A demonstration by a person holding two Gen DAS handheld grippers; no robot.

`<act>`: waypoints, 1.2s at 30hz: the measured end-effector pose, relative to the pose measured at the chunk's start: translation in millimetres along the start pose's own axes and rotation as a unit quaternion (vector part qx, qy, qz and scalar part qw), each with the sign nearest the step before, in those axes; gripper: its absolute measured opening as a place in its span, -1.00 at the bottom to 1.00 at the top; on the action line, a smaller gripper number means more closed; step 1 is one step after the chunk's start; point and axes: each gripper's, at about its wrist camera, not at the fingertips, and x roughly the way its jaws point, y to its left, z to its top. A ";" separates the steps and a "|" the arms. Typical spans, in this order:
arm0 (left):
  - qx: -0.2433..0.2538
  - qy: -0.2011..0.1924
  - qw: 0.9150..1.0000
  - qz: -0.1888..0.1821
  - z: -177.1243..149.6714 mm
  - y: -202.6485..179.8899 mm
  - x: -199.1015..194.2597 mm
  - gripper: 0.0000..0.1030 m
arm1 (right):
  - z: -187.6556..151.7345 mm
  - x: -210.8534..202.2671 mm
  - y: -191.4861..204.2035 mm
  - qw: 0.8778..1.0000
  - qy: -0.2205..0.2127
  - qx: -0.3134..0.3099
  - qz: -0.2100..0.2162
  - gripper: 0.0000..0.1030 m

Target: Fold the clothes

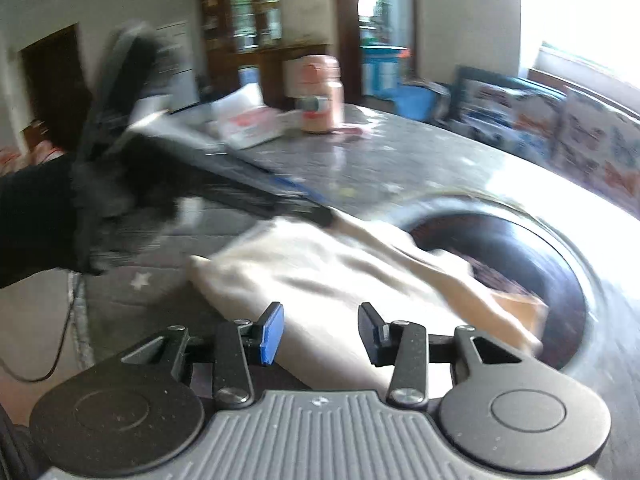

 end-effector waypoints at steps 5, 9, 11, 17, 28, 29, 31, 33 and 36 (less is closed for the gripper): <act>-0.012 0.008 1.000 0.013 -18.3 2.1 -7.5 -0.58 | -28.6 -16.2 -36.5 0.998 0.013 0.055 -0.035 -0.20; -0.029 0.021 0.999 0.029 -29.5 11.7 -7.1 -0.58 | -37.9 -20.5 -45.7 0.997 0.014 0.073 -0.035 -0.20; -0.036 0.019 0.999 0.031 -28.0 16.1 -8.6 -0.58 | -32.2 -23.6 -46.2 0.997 0.009 0.069 -0.034 -0.20; -0.034 0.008 0.999 0.029 -19.7 17.0 -3.5 -0.58 | -12.7 -8.8 -65.6 0.996 -0.007 0.082 -0.044 -0.19; -0.061 0.006 0.997 0.044 -8.0 35.8 12.5 -0.58 | -10.3 26.7 -113.9 0.984 0.012 0.166 -0.066 -0.25; -0.059 0.005 0.997 0.044 -6.9 36.0 13.0 -0.58 | -9.1 26.8 -114.1 0.984 0.010 0.165 -0.065 -0.25; -0.059 0.009 0.997 0.047 -6.0 37.2 16.6 -0.58 | -6.5 27.6 -114.1 0.985 0.005 0.163 -0.061 -0.25; -0.063 0.016 0.997 0.051 -6.5 39.6 22.6 -0.58 | -5.7 32.5 -116.0 0.985 0.008 0.163 -0.062 -0.25; -0.061 0.014 0.997 0.050 -6.4 38.8 21.4 -0.58 | -3.8 36.9 -118.7 0.984 0.012 0.162 -0.071 -0.33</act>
